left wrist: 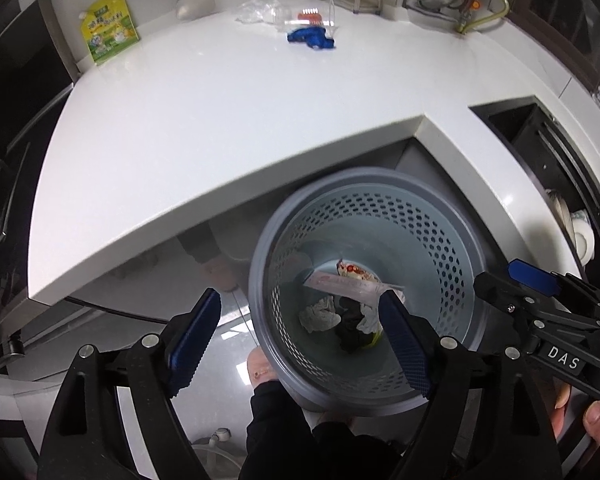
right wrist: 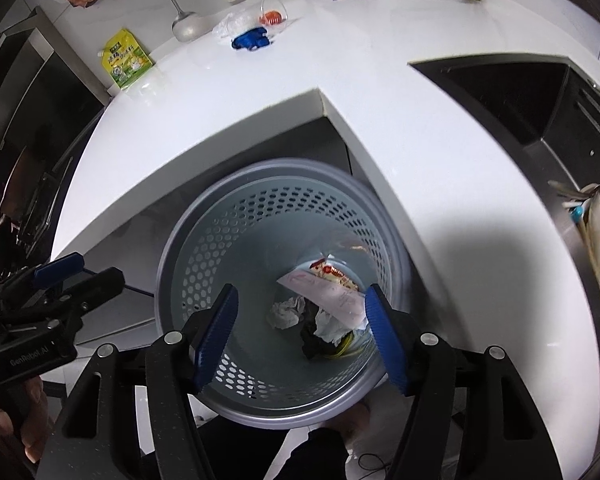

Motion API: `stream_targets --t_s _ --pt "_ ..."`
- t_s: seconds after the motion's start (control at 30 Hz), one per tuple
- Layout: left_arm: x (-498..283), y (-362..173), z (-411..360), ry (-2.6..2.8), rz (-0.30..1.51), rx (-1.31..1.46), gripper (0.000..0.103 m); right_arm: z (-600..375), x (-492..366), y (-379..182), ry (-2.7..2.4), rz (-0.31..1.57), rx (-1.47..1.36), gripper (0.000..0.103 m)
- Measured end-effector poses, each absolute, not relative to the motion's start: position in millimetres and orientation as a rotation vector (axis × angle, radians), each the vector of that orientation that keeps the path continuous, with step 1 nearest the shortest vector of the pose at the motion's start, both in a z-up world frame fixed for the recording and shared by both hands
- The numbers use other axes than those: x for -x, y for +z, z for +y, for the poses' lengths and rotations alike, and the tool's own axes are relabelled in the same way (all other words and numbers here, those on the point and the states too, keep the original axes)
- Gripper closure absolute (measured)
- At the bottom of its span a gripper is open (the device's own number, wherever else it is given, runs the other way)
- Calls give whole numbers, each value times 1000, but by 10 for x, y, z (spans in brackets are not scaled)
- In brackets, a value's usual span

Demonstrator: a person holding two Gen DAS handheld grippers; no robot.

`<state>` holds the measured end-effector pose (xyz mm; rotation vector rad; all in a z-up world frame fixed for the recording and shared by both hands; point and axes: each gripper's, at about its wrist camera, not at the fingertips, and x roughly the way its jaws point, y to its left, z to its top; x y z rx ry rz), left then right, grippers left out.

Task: Collect trash
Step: 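Move both open grippers back over the counter toward the blue strap and cup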

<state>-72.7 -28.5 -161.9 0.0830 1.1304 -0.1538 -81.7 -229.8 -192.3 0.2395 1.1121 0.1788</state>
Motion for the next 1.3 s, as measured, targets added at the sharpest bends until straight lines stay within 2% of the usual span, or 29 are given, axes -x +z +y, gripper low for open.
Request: stream_targets --t_s 0.67,1.3 --pt "116 -951 34 -173 965 -60 16 -2016 245 -1354 176 984 -200 34" --pt "-1111 -1025 393 -152 904 -64 15 -1917 -1160 -1330 116 907 -195 34"
